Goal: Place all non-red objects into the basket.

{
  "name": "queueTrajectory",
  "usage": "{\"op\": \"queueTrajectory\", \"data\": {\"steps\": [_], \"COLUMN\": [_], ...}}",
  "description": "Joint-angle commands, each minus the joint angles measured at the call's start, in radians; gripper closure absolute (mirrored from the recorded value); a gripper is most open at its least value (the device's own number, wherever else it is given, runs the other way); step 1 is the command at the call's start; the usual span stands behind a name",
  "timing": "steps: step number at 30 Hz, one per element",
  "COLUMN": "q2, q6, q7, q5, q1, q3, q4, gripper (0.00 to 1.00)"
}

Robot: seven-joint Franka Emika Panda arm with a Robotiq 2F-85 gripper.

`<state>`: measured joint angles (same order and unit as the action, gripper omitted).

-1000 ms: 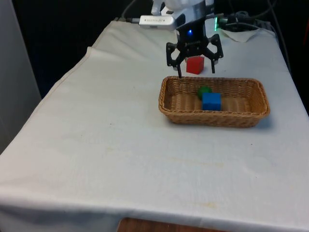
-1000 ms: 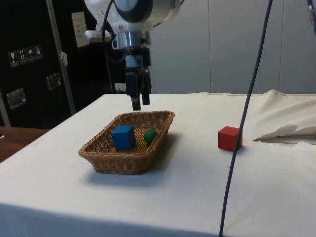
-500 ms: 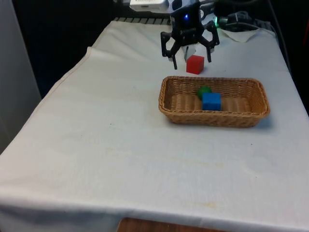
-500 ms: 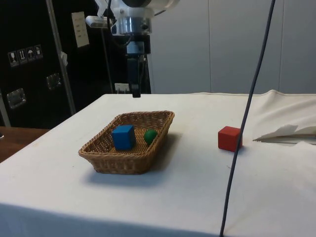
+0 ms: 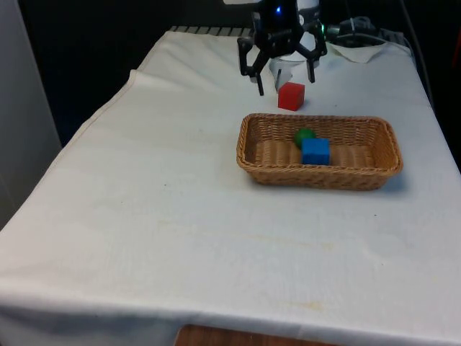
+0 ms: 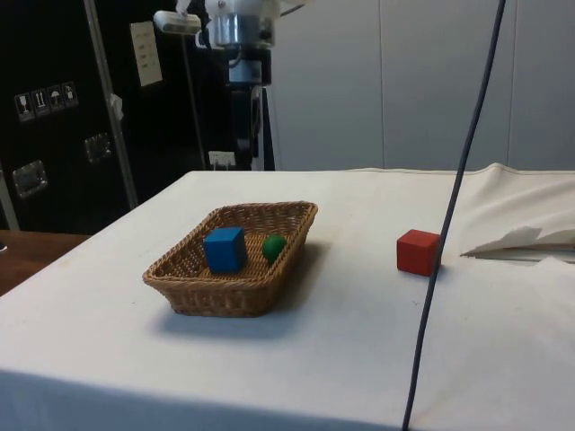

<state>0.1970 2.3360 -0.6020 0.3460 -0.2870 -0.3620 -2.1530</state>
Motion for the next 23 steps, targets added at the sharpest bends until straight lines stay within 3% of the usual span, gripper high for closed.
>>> {"op": "queueTrajectory", "data": {"steps": [1,6,14,15,18,22,23], "q2": [-0.011,-0.024,-0.065,-0.058,-0.085,-0.104,-0.100], "q6": [0.010,0.000,-0.012,-0.005,-0.028,-0.043,-0.031], "q7": [0.010,0.000,0.039,0.018,0.069,0.096,0.077], "q5": [-0.018,-0.023,-0.081,-0.059,-0.097,-0.100,-0.084], "q1": [-0.007,-0.002,-0.008,-0.003,-0.005,-0.004,-0.003], "q3": [-0.001,0.010,0.023,0.027,0.027,0.026,0.029], "q4": [-0.007,-0.001,0.002,0.002,0.007,0.015,0.009], "gripper": [0.00,0.00,0.00,0.00,0.00,0.00,0.00]}}
